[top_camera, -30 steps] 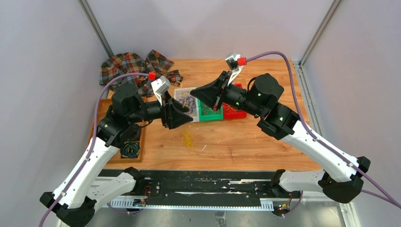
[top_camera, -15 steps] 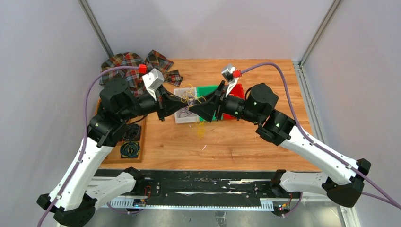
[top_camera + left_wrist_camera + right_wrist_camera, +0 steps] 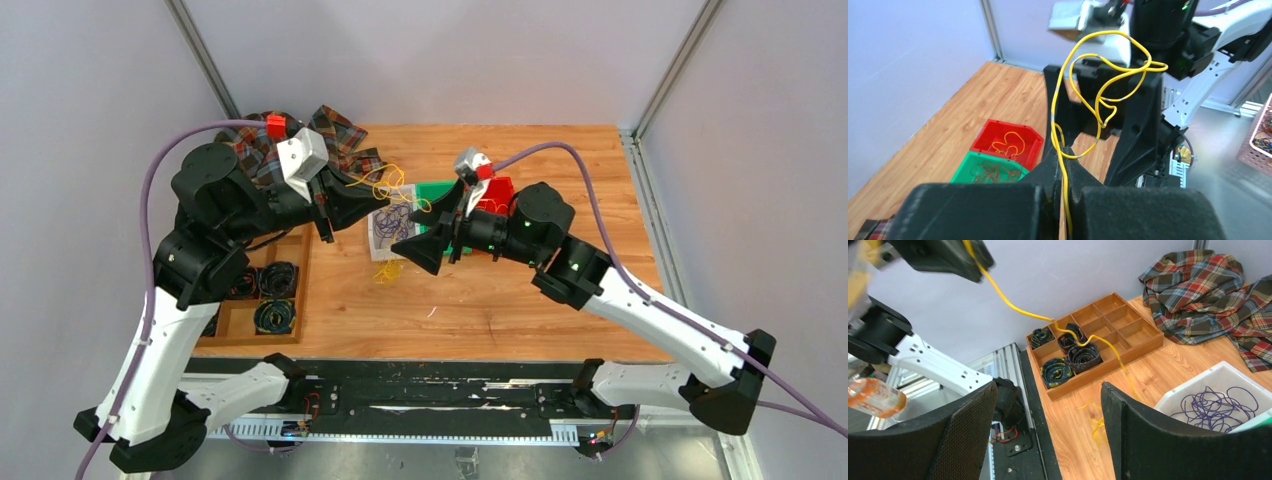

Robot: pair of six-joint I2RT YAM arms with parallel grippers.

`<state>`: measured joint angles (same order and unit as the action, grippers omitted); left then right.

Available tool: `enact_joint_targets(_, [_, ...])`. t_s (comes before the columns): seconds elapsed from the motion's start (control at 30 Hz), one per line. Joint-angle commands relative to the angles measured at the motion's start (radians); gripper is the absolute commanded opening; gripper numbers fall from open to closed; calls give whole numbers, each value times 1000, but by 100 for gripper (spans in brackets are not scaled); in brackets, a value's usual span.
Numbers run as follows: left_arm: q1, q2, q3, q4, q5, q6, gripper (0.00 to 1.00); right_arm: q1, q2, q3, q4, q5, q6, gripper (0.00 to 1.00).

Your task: Untangle the cables

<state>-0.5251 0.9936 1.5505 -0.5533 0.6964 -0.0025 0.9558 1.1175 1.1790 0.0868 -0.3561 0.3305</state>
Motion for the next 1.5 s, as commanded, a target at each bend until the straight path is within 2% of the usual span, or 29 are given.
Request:
enact_joint_targets(0.0, [-4,11,50,-21,60,-5,1,43,70,42,59,28,-96,76])
enact_joint_targets(0.2, [-4,7,98,-56,109,-13,1,76,133,38,71,169,-150,77])
enact_joint_targets(0.33, [-4,4,125,-67,142,-31,1,76,145,-6,79,233,-160,72])
enact_joint_targets(0.7, [-4,5,180,-69,160,-43,1,75,103,-102,70,280,-140,51])
enact_joint_targets(1.0, [-4,39,252,-64,145,-58,1,75,164,-145,143,207,-59,31])
enact_joint_targets(1.47, [-4,52,327,31,45,-72,0,75,262,-384,287,254,50,29])
